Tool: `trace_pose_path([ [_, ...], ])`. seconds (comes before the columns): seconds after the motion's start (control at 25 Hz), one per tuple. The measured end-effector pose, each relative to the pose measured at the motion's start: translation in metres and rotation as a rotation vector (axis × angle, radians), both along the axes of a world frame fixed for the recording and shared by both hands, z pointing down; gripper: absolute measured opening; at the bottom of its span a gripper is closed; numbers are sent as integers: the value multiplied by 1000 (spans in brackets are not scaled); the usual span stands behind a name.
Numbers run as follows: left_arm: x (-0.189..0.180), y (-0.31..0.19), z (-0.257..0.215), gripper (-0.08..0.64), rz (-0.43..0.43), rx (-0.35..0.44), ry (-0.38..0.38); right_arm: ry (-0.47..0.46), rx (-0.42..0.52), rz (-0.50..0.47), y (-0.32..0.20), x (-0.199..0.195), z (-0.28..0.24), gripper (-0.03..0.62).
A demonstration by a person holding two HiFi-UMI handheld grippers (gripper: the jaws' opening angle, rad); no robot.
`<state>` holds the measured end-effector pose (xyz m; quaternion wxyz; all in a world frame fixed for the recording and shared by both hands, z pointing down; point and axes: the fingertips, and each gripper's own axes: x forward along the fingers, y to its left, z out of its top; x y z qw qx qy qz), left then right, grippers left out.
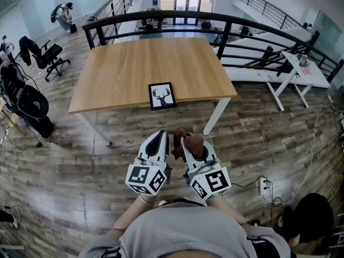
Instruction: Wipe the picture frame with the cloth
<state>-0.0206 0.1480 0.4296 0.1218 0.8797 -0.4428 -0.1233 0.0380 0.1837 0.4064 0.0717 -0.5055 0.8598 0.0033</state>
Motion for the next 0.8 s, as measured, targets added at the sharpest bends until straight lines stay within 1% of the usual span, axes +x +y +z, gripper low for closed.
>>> trace_pose_path([
  [0.2,19,10,2,9,19,-2,7,-3,5,-13,7,16,-2,46],
  [0.48,26,14,-1,9,7,-9,14,-13,-4,-8,13,29,-4,46],
  [0.8,32,14,2,9,-12,-3,2,-3,14,-24,16,36,-4,46],
])
